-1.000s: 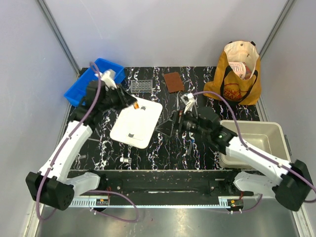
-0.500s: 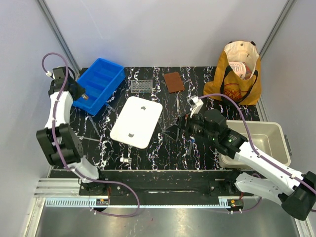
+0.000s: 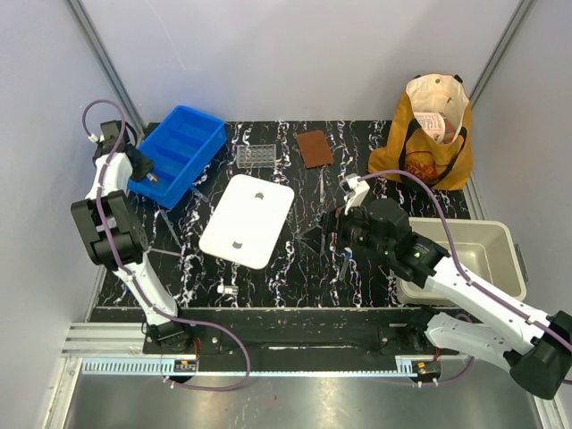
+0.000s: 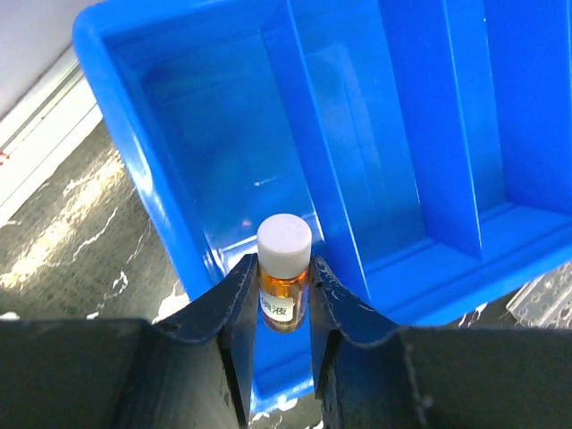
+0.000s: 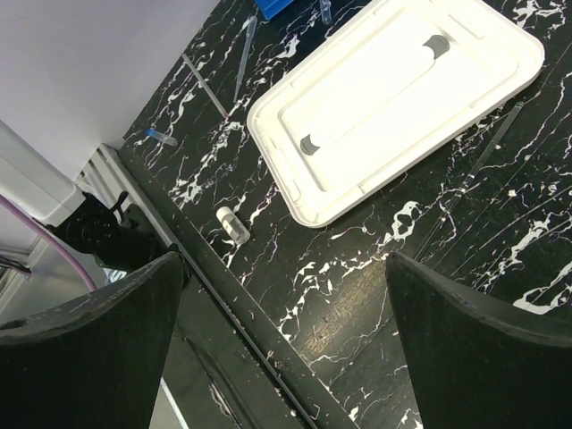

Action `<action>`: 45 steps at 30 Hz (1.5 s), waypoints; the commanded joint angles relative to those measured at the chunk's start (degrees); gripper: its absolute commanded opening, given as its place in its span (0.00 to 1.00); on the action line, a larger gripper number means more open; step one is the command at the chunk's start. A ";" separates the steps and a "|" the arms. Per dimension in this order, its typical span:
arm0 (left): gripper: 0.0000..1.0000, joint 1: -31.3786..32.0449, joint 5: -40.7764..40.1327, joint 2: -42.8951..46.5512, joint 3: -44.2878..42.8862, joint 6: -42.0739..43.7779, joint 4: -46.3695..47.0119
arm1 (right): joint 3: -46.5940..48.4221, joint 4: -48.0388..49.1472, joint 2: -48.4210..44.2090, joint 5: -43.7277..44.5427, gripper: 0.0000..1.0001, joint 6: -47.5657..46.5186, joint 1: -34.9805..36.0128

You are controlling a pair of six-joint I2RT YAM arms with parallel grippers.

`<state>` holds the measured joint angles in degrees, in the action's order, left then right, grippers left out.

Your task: Organize the chemistry lab equipment

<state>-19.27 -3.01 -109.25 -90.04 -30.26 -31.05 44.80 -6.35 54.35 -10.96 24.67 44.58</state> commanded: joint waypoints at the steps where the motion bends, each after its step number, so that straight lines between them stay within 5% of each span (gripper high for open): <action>1: 0.04 -0.86 0.55 -3.07 -4.70 0.02 2.83 | 3.54 0.99 1.46 2.17 1.00 -2.08 0.25; 11: 0.20 -1.12 2.74 -6.85 -6.29 -0.24 2.48 | 3.98 1.08 2.78 4.36 1.00 -0.76 0.25; 21: 0.64 -1.21 1.79 -0.97 -8.40 0.38 -2.69 | 9.52 -10.26 4.54 10.70 1.00 2.84 0.25; 25: 0.69 -1.21 2.74 3.50 -7.96 -0.94 -6.04 | 9.52 -13.24 3.84 10.70 1.00 5.04 0.25; 36: 0.77 0.54 6.96 24.07 15.05 -1.12 -8.76 | 7.50 -15.88 1.99 11.14 0.98 8.12 0.33; 45: 0.84 8.80 11.78 41.89 36.67 -5.93 -9.39 | 7.85 -20.81 2.78 10.34 0.98 6.45 0.33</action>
<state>-13.50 4.56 -77.36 -59.99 -31.90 -40.03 51.86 -25.71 57.34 -1.10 31.75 44.58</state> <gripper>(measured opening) 0.836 0.981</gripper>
